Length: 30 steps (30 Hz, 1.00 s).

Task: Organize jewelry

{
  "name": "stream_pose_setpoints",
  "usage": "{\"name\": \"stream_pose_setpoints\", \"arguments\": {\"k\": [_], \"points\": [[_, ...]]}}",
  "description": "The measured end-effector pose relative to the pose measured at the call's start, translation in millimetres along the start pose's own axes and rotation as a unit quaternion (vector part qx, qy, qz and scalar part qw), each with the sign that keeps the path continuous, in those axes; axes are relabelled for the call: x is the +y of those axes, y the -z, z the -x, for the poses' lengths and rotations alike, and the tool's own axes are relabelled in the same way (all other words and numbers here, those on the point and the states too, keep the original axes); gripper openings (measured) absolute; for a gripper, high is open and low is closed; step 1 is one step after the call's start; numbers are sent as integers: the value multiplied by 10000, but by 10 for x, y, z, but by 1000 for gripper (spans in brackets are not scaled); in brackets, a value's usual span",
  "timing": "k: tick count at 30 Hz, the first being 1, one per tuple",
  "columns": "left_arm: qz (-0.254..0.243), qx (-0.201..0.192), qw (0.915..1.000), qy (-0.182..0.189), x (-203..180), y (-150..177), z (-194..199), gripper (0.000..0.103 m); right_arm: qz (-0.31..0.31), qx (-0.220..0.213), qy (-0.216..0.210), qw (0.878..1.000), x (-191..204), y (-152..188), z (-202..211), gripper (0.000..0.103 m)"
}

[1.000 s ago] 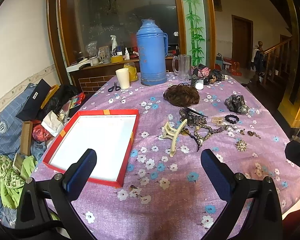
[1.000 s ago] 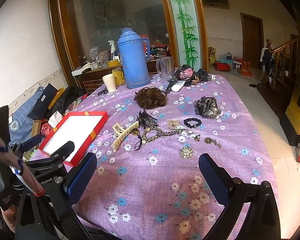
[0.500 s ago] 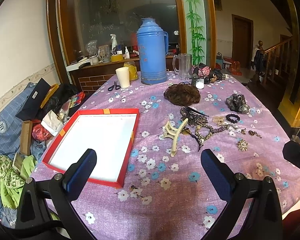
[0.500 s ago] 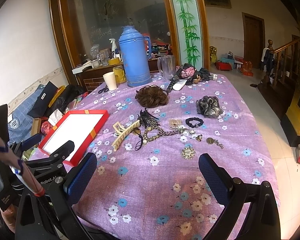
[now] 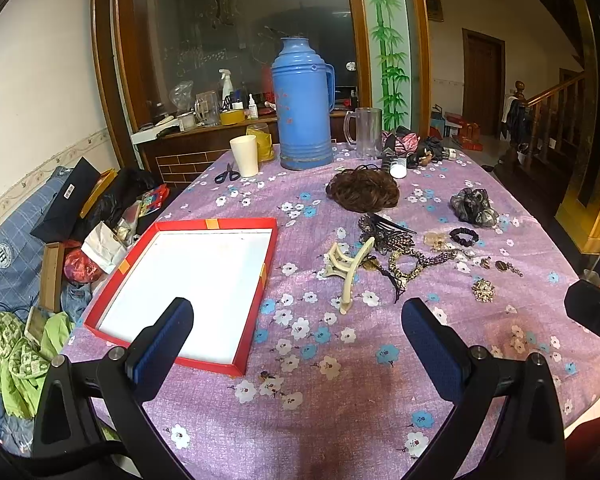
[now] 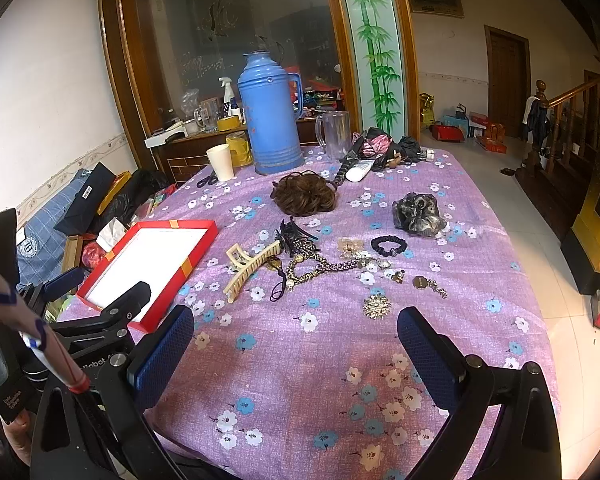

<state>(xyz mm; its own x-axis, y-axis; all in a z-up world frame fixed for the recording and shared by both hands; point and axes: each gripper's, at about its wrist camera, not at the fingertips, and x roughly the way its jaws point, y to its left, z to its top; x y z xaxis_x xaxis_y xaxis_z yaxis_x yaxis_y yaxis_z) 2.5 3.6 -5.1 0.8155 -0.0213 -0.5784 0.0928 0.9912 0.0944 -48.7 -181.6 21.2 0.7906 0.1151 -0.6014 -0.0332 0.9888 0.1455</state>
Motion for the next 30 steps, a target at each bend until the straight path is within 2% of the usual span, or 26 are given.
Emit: {"name": "stream_pose_setpoints", "arguments": {"k": [30], "points": [[-20, -23, 10000, -44, -23, 1, 31, 103, -16, -56, 142, 9999, -34, 6, 10, 103]]}}
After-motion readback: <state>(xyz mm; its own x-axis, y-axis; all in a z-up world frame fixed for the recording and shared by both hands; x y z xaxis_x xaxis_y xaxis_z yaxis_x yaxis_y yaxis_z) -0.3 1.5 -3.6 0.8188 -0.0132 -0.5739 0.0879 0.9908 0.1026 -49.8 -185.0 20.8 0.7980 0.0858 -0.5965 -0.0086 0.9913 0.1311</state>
